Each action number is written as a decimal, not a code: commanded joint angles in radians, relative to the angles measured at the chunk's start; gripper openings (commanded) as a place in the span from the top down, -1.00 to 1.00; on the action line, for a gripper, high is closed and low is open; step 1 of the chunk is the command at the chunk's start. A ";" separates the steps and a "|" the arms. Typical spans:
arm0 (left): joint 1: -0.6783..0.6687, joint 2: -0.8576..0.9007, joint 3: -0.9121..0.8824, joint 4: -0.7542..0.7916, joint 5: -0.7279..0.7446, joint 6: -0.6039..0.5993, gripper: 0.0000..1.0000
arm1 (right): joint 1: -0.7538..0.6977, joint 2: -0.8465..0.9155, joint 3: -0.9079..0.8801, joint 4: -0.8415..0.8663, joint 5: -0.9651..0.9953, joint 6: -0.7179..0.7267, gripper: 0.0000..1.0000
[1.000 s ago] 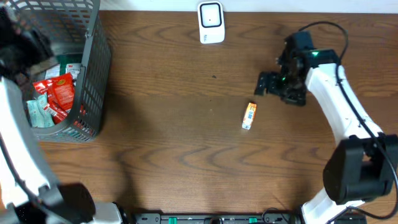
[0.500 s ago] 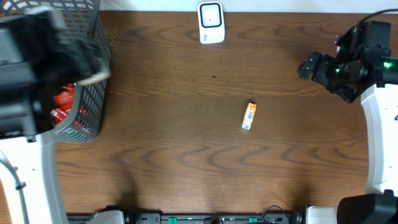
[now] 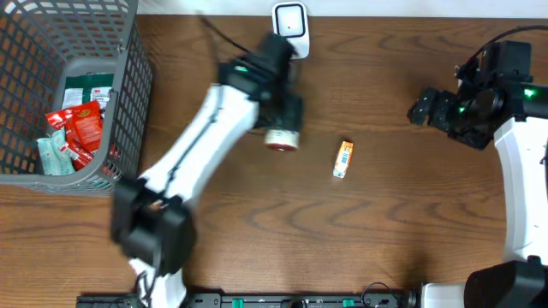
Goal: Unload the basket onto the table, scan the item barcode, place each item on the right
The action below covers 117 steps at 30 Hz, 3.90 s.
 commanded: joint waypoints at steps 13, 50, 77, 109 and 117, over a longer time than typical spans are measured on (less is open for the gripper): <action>-0.145 0.303 0.002 0.221 -0.096 -0.087 -0.01 | 0.022 -0.004 -0.179 0.053 -0.032 -0.013 -0.99; 0.140 -0.095 0.021 -0.126 -0.189 0.041 -0.86 | 0.525 0.023 -0.423 0.447 0.272 0.309 -0.72; 0.140 -0.095 0.021 -0.147 -0.189 0.041 -0.86 | 0.533 0.193 -0.431 0.527 0.302 0.309 0.64; 0.140 -0.095 0.021 -0.147 -0.189 0.041 -0.86 | 0.014 0.181 -0.351 0.456 0.237 -0.370 0.48; 0.140 -0.095 0.021 -0.147 -0.189 0.041 -0.87 | 0.014 0.180 -0.350 0.459 0.237 -0.370 -0.16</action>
